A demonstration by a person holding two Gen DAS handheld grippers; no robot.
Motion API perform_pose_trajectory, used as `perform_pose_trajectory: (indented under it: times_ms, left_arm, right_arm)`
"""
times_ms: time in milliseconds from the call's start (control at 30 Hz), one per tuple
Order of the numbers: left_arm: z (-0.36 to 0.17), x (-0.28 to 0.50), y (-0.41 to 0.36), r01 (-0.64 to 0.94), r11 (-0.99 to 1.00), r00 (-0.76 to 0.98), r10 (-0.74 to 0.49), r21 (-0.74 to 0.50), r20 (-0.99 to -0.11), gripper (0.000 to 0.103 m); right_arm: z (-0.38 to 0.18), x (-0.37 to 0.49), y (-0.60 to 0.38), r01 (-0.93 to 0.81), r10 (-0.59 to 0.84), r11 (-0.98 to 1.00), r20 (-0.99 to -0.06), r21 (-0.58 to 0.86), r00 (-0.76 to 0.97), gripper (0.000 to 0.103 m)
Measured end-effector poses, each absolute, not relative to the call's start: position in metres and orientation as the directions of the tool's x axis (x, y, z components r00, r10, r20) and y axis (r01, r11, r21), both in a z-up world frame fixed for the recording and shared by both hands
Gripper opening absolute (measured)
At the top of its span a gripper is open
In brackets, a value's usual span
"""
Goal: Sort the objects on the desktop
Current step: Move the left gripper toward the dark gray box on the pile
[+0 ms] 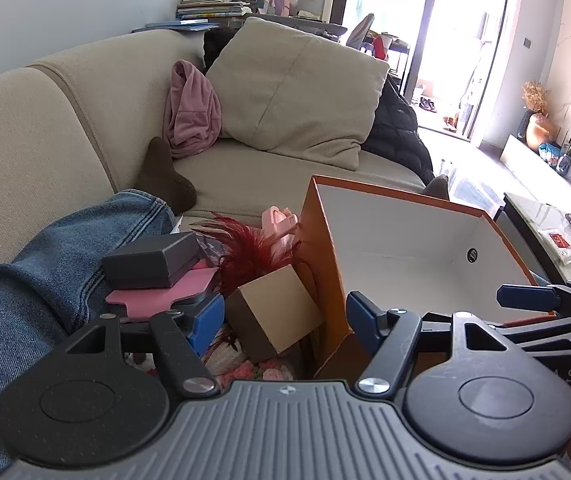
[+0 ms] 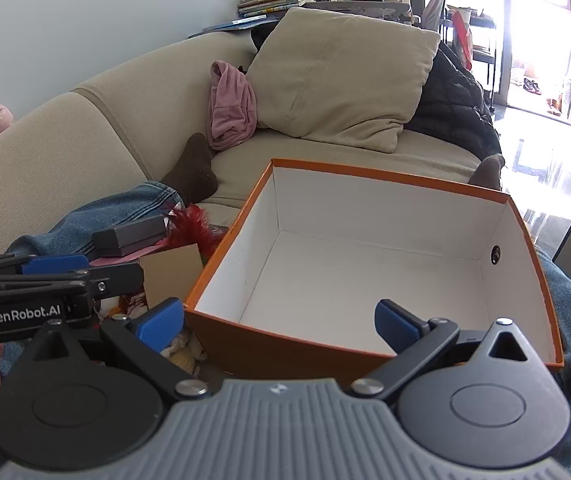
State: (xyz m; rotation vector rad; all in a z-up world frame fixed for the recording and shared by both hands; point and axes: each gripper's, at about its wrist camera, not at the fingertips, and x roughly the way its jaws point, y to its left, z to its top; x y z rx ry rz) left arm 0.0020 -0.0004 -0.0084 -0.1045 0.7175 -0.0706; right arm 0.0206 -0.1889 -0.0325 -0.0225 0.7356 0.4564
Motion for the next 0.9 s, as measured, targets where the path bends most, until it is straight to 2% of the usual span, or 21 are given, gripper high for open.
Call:
perform_pose_trajectory:
  times_ms: [767,833,900]
  left_arm:
    - [-0.008,0.002,0.004,0.030,0.993,0.738,-0.098,-0.112,-0.668,0.078]
    - [-0.008,0.001,0.007,0.027,0.994,0.734,-0.094,-0.110,-0.672,0.074]
    - [-0.008,0.001,0.012,0.020,0.994,0.728,-0.087,-0.106,-0.680,0.066]
  right_arm:
    - [-0.036,0.022,-0.185,-0.423,0.404,0.895,-0.658,0.141,0.635,0.101]
    - [-0.037,0.021,-0.182,-0.442,0.411,0.887,-0.659,0.131,0.630,0.098]
    - [-0.036,0.021,-0.176,-0.470,0.420,0.875,-0.660,0.114,0.623,0.088]
